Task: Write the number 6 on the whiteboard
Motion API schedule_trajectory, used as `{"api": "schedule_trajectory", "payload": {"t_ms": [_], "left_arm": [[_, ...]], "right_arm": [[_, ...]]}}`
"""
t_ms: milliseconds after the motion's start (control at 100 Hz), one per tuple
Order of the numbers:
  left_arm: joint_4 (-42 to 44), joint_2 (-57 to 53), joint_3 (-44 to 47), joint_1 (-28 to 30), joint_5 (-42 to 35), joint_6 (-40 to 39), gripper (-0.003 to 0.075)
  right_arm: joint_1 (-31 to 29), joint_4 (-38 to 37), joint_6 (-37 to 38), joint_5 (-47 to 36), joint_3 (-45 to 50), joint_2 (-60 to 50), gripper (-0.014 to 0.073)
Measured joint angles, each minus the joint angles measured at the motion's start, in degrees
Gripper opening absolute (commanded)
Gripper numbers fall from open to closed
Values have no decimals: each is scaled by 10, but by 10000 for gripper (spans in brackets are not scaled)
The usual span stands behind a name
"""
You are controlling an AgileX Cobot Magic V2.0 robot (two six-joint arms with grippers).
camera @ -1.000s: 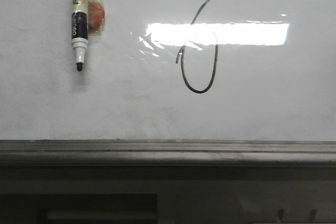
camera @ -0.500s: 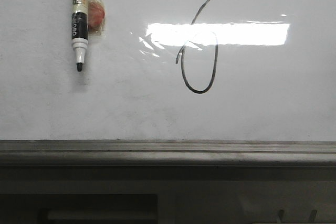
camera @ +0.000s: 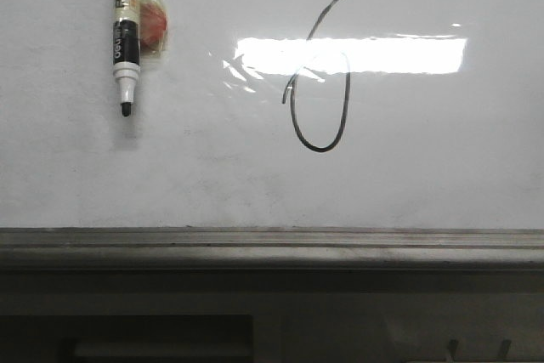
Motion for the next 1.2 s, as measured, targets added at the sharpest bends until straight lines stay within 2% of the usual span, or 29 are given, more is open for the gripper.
{"api": "schedule_trajectory", "payload": {"t_ms": [940, 1040, 1200], "left_arm": [[-2, 0, 0, -4, 5, -1, -20], [-2, 0, 0, -4, 5, -1, -20], [-2, 0, 0, -4, 6, -1, -20]], "right_arm": [[0, -6, 0, -14, 0, 0, -48], [-5, -95, 27, -41, 1, 0, -48], [-64, -321, 206, -118, 29, 0, -48]]}}
